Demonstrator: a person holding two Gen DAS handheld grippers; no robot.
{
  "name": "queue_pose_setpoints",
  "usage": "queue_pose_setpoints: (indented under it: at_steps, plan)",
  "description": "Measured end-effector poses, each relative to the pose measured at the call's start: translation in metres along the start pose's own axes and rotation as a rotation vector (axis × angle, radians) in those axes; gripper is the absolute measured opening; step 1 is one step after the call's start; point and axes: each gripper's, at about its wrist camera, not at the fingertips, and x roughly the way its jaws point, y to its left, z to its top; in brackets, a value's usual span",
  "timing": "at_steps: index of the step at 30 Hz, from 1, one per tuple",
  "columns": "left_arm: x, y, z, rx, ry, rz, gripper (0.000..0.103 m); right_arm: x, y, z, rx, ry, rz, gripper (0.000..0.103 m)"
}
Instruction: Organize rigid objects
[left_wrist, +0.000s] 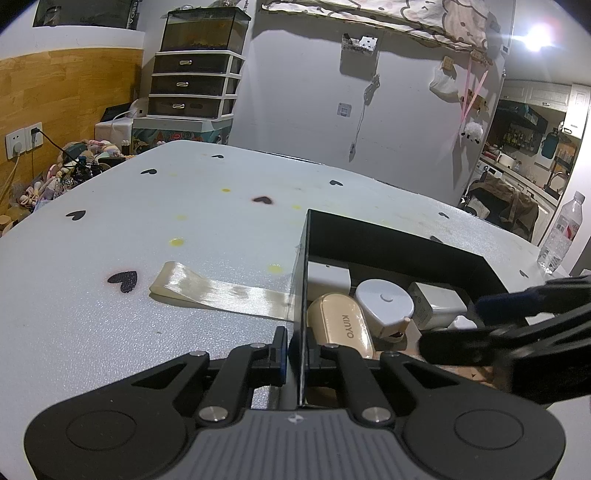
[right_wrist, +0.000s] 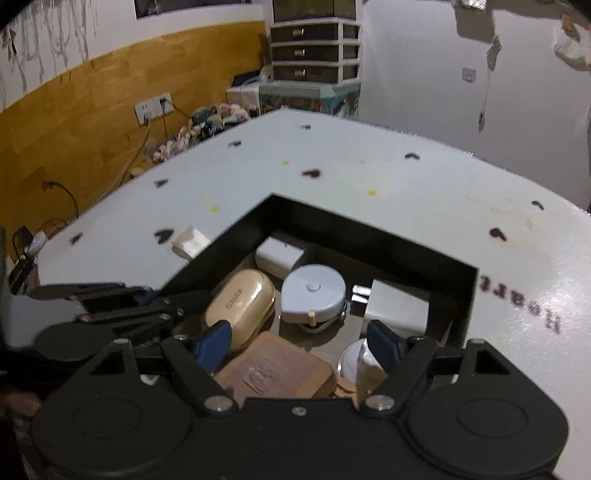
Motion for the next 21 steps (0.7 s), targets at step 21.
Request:
queue_pose_setpoints:
  at_steps: [21]
  plan:
    - [0.002, -0.004, 0.001, 0.018, 0.012, 0.021, 0.008, -0.089, -0.02, -0.057, 0.144, -0.292, -0.193, 0.092]
